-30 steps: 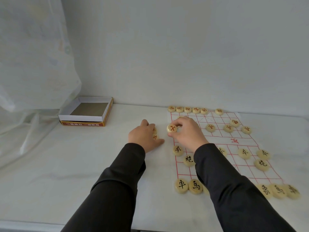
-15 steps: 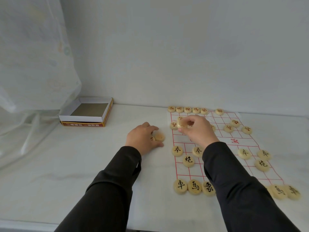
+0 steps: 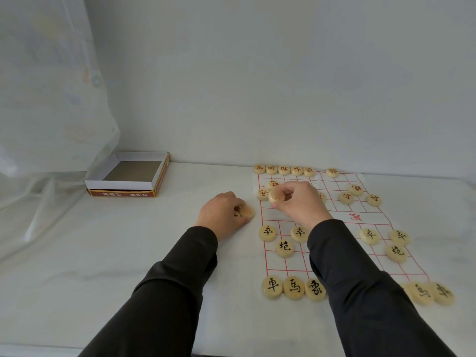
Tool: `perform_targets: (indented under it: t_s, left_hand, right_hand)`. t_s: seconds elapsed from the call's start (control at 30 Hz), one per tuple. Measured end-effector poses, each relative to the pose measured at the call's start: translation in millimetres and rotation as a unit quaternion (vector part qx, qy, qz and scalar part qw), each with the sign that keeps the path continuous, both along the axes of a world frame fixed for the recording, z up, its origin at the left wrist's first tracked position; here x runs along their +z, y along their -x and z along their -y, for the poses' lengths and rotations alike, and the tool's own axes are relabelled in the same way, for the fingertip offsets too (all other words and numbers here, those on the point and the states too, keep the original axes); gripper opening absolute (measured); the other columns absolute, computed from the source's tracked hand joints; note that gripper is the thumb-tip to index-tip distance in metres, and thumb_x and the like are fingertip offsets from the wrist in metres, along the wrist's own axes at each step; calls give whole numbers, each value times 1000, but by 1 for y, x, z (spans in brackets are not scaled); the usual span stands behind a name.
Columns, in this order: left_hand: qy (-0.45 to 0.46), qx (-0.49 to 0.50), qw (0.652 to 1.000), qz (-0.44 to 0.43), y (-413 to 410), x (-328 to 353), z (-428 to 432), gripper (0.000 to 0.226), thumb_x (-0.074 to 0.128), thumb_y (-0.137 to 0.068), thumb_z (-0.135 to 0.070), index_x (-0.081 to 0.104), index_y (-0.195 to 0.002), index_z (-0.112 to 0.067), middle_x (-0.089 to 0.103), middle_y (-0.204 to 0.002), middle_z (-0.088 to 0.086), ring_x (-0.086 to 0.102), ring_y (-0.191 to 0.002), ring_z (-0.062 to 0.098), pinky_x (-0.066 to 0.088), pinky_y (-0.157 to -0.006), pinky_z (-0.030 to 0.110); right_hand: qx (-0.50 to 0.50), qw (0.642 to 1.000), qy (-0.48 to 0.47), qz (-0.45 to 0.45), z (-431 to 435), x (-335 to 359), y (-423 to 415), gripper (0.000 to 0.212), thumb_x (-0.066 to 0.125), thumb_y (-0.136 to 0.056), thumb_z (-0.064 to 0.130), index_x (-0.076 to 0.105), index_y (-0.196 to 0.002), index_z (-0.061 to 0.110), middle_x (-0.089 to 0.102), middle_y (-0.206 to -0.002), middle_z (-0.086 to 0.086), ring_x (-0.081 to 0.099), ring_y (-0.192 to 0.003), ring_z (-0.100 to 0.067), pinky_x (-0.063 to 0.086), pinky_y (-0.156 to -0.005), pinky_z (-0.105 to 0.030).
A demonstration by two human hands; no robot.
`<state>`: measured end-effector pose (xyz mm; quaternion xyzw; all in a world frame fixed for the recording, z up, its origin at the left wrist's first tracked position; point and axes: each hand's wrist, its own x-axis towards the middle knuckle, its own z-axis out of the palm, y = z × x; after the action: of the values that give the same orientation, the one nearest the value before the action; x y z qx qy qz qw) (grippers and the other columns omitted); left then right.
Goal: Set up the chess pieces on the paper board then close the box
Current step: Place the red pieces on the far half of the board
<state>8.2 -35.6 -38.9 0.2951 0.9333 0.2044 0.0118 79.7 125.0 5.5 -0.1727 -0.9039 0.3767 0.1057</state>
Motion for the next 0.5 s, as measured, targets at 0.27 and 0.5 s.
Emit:
perform_targets:
  t_s: [0.27, 0.5]
  left_hand:
    - [-32, 15, 999, 2, -4, -1, -1, 31, 58, -86, -41, 62, -109, -21, 61, -100, -2, 55, -90, 15, 46, -78, 24]
    - [-102, 54, 993, -36, -1, -1, -5, 27, 59, -86, -36, 65, -104, -18, 60, -90, -2, 56, -82, 15, 47, -72, 24]
  right_hand:
    - [-10, 1000, 19, 3, -3, -1, 1, 38, 75, -77, 15, 66, -115, 16, 67, -108, 0, 60, -95, -13, 53, -87, -32]
    - [-16, 1000, 4, -7, -10, -1, 3, 38, 74, -77, 16, 66, -114, 16, 68, -105, 1, 60, -89, -10, 49, -76, -21]
